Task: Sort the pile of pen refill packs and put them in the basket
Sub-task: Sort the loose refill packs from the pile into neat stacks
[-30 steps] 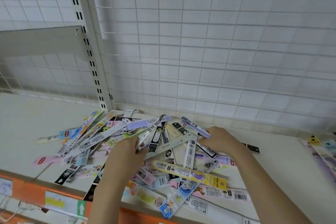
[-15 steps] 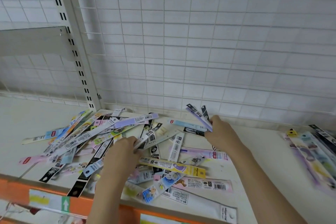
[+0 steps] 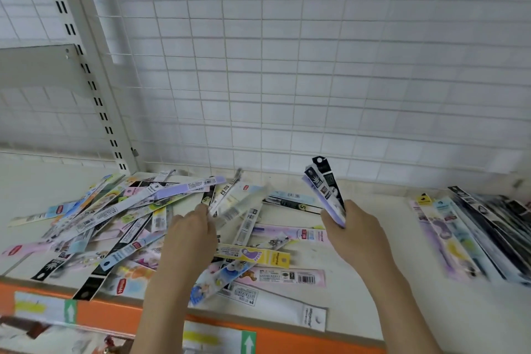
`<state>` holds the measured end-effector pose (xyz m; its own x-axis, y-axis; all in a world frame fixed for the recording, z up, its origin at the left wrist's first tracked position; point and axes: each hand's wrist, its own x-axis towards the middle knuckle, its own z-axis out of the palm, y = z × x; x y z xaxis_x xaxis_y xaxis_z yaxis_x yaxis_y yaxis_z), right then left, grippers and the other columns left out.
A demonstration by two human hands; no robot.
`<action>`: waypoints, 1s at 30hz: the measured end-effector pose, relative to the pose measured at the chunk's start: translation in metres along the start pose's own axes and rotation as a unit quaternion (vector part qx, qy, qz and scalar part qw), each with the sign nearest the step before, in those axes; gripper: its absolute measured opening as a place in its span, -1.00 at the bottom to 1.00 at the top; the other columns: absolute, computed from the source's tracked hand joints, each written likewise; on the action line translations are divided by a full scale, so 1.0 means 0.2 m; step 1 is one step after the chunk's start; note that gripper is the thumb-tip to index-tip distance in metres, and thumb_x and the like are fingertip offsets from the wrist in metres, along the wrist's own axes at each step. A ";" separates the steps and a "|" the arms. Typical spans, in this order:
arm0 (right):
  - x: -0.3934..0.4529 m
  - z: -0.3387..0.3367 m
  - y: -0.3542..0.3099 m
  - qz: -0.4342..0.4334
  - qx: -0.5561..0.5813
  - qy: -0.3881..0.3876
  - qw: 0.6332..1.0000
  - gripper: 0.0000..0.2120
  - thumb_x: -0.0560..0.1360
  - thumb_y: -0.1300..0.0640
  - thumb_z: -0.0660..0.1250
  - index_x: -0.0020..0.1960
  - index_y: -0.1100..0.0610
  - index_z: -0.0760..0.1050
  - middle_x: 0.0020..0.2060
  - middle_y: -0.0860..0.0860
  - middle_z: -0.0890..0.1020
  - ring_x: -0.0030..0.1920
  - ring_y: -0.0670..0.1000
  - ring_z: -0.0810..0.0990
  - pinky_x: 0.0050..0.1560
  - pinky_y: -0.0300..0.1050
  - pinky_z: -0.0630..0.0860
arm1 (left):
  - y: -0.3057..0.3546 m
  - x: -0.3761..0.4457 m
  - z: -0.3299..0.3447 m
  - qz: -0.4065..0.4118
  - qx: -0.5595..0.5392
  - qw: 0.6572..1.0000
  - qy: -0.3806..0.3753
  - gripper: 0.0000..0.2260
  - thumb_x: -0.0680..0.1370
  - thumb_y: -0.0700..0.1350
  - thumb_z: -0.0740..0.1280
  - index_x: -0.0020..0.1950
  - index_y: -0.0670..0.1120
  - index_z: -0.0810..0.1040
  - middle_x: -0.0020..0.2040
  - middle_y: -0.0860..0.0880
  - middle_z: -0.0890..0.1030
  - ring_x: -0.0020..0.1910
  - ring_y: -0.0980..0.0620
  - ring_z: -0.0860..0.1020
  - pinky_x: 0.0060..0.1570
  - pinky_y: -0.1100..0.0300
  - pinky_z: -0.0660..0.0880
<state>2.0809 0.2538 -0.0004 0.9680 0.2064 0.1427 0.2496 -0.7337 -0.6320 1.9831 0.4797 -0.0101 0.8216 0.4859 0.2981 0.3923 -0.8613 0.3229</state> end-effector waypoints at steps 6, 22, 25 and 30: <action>-0.08 -0.05 0.10 0.004 0.012 0.017 1.000 -0.62 0.55 -0.02 0.18 -0.37 0.11 0.23 -0.50 -0.01 0.39 -0.45 0.04 0.37 -0.40 -0.11 0.33 | 0.10 -0.08 0.03 -0.041 -0.134 0.990 0.006 -0.55 0.47 0.29 0.03 -0.26 -0.11 0.29 -0.46 -0.05 0.42 -0.40 -0.10 0.41 -0.38 0.08 0.31; -0.05 -0.07 0.15 -0.024 -0.030 -0.039 0.999 -0.91 0.50 0.28 0.14 -0.04 0.13 0.29 -0.18 -0.02 0.45 -0.30 0.05 0.45 -0.40 -0.15 0.33 | 0.23 -0.11 -0.02 0.062 -0.115 0.991 0.039 -0.65 0.55 0.04 0.25 -0.39 0.04 0.23 -0.55 0.02 0.35 -0.54 0.06 0.34 -0.50 0.24 0.26; -0.02 -0.07 0.15 -0.019 -0.040 -0.050 0.998 -0.77 0.48 0.30 0.14 -0.25 0.05 0.17 -0.34 -0.07 0.34 -0.40 -0.06 0.30 -0.45 -0.21 0.20 | 0.19 -0.08 0.01 0.045 -0.121 0.991 0.038 -0.83 0.59 -0.03 0.17 -0.09 -0.08 0.47 -0.31 -0.11 0.61 -0.36 -0.08 0.56 -0.33 0.06 0.47; 0.08 -0.04 0.11 -0.007 -0.039 -0.075 0.996 -0.85 0.49 0.24 0.15 -0.25 0.11 0.29 -0.32 0.00 0.43 -0.37 0.01 0.40 -0.42 -0.19 0.28 | 0.15 -0.05 0.02 0.018 -0.163 0.985 0.057 -0.73 0.60 -0.23 0.13 0.30 -0.15 0.35 -0.12 -0.11 0.61 -0.27 -0.08 0.53 -0.31 0.07 0.44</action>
<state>2.1028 0.2355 -0.0064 0.9511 0.3071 0.0320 0.2700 -0.7772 -0.5684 1.9885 0.4478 -0.0068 0.7736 0.4856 0.4071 0.1953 -0.7939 0.5759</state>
